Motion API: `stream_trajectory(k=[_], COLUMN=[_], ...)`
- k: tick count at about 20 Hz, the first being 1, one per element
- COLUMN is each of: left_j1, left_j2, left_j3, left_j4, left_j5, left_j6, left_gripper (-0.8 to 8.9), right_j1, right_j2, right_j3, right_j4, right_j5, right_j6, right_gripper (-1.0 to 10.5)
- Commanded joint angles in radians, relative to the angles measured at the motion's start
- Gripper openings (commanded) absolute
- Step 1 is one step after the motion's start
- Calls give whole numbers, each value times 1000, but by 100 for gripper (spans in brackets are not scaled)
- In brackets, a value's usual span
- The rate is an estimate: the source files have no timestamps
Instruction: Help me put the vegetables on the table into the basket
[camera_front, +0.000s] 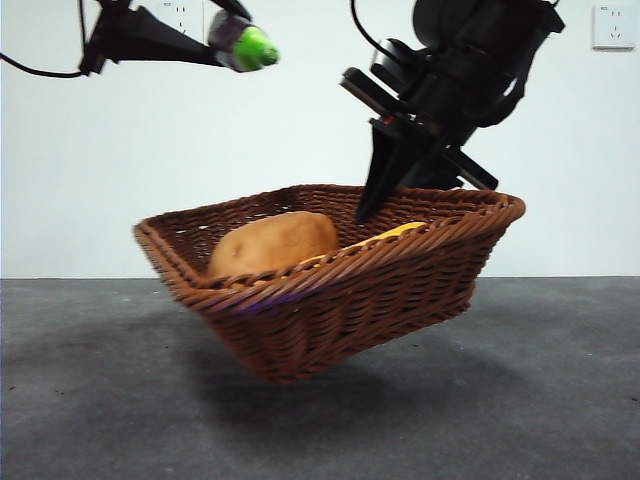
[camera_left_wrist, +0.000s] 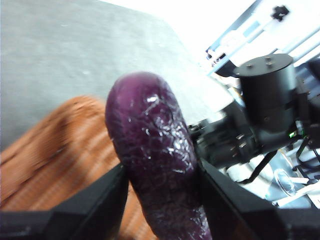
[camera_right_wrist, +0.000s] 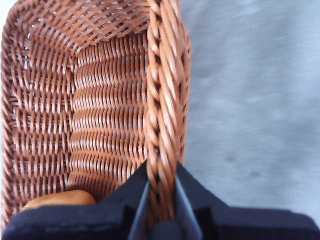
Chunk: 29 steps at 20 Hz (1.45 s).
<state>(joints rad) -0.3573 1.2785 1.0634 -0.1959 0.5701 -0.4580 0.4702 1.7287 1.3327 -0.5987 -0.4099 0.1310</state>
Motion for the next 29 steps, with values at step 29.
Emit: stream_trajectory(k=[29], left_j1=[-126], left_j2=[196], left_j3=[0], left_j4=[84], left_j5=[-13], left_j6=[-61], left_gripper=[293], right_j1=[7], right_j2=[2], right_j3=[-2], right_j4=[8], right_j5=[-88], right_j6=[32], right_gripper=[-11])
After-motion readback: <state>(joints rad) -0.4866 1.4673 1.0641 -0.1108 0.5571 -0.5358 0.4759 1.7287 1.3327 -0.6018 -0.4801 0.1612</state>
